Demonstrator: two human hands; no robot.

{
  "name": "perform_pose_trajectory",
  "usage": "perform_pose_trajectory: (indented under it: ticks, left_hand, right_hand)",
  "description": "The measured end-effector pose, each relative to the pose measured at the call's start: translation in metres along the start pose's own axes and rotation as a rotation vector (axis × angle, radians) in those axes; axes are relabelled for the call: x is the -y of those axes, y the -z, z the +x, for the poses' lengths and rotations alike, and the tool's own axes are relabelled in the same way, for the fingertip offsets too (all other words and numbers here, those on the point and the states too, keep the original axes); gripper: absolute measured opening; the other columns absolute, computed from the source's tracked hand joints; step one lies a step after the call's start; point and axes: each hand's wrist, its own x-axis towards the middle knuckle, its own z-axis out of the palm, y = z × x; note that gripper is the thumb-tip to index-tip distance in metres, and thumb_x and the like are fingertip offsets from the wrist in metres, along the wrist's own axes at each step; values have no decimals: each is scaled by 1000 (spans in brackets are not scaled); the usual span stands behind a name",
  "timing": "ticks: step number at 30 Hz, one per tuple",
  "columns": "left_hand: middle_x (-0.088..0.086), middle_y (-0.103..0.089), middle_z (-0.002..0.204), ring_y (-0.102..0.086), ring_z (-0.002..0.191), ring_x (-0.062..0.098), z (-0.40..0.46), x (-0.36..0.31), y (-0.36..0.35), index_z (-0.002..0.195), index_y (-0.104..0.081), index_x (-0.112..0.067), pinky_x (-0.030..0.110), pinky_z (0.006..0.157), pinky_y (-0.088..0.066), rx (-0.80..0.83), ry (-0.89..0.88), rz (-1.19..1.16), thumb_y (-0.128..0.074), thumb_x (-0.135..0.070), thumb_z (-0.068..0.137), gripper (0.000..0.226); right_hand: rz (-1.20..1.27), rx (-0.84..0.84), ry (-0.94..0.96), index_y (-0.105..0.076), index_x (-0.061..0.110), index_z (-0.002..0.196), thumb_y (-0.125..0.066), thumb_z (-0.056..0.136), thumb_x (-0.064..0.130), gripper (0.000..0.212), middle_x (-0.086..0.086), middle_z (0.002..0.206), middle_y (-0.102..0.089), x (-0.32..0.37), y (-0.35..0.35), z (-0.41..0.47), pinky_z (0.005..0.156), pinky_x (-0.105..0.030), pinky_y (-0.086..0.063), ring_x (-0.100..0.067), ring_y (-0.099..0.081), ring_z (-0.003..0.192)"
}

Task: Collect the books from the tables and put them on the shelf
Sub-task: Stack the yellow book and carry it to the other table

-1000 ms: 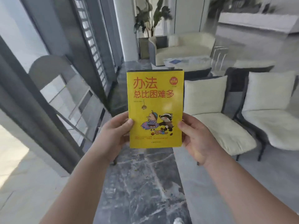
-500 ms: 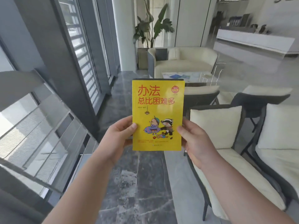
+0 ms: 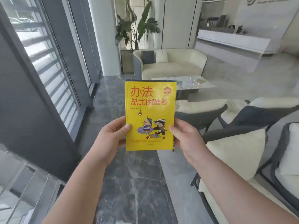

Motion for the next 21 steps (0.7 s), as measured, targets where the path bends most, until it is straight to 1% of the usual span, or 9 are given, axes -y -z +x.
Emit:
perform_pose_trajectory:
  ticks: [3,5,8,11,14,16,18,21]
  left_hand:
    - [8,-74,119,-71,109,30,87,-8,24,125,-67,-25,46,85,-57,25,7,-1,-50,-15,100,32]
    - [7,-75,118,-71,108,28,134,-9,34,121,-69,-26,44,82,-57,40,-1,0,-52,-16,98,31]
    - [6,-75,117,-72,106,26,212,-3,51,119,-71,-25,41,80,-58,43,-14,-12,-58,-23,89,33]
    - [5,-76,116,-73,104,25,297,2,64,119,-71,-23,39,80,-60,52,-29,9,-60,-23,86,35]
    - [5,-76,114,-74,101,24,389,3,78,119,-70,-22,37,80,-60,46,-43,34,-60,-21,86,35]
    - [5,-77,114,-74,101,25,453,-3,91,120,-70,-21,39,82,-59,32,-40,48,-61,-21,85,36]
    - [6,-76,114,-73,103,27,509,-6,108,121,-69,-20,45,87,-57,3,-39,63,-62,-21,85,37]
    - [8,-76,115,-72,106,29,596,-2,141,124,-68,-17,47,88,-57,-57,-32,64,-59,-14,91,34]
  right_hand:
    - [2,-33,11,-67,15,122,-54,97,8,29,-4,108,-77,8,-20,81,94,-55,-53,-30,-71,103]
    - [10,-30,19,-69,19,118,-55,97,7,28,-1,106,-78,10,-29,128,95,-55,-52,-28,-72,101]
    - [-5,-6,45,-70,28,108,-55,96,6,30,4,99,-79,7,-36,207,92,-47,-55,-17,-74,89]
    - [-4,9,79,-71,29,100,-54,96,3,31,9,91,-79,5,-40,296,87,-41,-57,-10,-74,81]
    - [-5,18,106,-70,28,102,-54,96,2,31,11,89,-79,7,-48,393,82,-36,-58,-9,-74,79]
    - [-3,46,107,-69,25,108,-54,96,3,30,9,91,-79,13,-57,464,81,-35,-59,-10,-75,80]
    - [4,63,98,-69,21,112,-54,96,3,28,7,92,-80,16,-69,524,79,-34,-59,-12,-75,80]
    - [13,96,69,-70,24,108,-52,97,3,29,5,95,-80,17,-97,616,76,-32,-61,-14,-75,83]
